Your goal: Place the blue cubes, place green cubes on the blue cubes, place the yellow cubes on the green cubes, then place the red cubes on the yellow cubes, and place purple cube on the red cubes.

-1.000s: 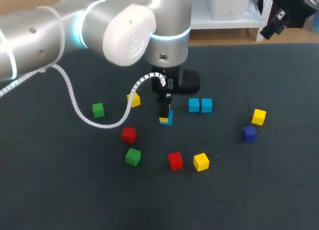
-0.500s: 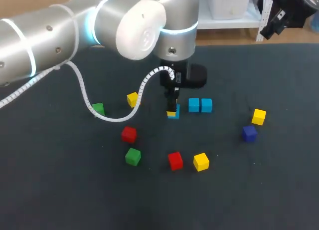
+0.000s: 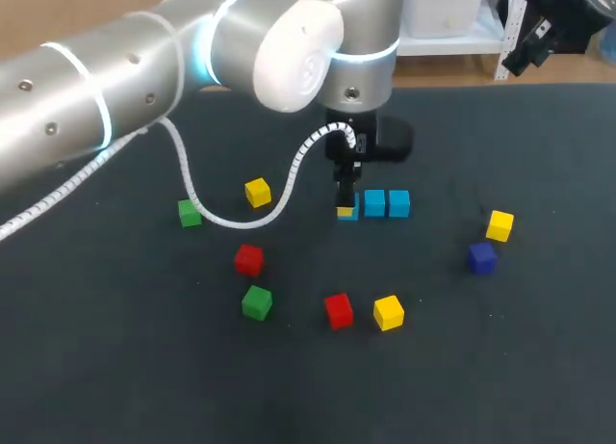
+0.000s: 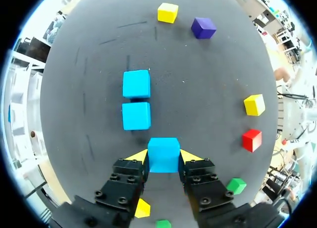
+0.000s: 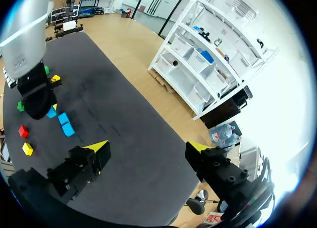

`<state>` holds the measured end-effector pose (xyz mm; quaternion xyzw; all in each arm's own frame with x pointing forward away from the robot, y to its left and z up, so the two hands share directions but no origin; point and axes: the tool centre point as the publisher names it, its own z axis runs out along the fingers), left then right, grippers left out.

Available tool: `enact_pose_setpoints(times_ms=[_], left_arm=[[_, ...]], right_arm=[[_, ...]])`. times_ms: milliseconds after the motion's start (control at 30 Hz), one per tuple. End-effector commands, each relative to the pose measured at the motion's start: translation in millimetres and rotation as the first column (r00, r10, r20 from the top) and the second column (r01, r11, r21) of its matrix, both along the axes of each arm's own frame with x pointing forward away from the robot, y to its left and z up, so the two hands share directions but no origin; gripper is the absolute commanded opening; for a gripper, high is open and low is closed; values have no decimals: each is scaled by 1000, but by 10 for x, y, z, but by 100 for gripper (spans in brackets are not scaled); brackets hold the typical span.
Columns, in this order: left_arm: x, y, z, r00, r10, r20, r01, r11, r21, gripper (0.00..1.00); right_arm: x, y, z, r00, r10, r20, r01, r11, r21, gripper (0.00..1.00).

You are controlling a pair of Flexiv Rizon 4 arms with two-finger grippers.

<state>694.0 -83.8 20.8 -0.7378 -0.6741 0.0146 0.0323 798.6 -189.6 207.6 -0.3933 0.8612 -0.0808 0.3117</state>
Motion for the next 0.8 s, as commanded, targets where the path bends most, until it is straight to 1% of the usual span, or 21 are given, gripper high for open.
enact_pose_setpoints(times_ms=[33,167,300,533,800], left_arm=[[97,-108,-63,1000,-15,-25,16,1000,26,0],[135,-114,-124,999,-25,-31,26,999,36,0],[176,-82,-167,999,-4,-35,6,998,55,0],[218,-37,-192,999,38,-33,-36,998,48,0],[257,-48,-206,998,48,-29,-46,998,41,0]], right_arm=[[-19,2,-11,1000,-4,8,4,1000,-1,100],[-19,2,-11,1000,-4,8,4,1000,-1,100],[-19,2,-11,1000,-4,8,4,1000,-1,100],[-19,2,-11,1000,-4,8,4,1000,-1,100],[-19,2,-11,1000,-4,8,4,1000,-1,100]])
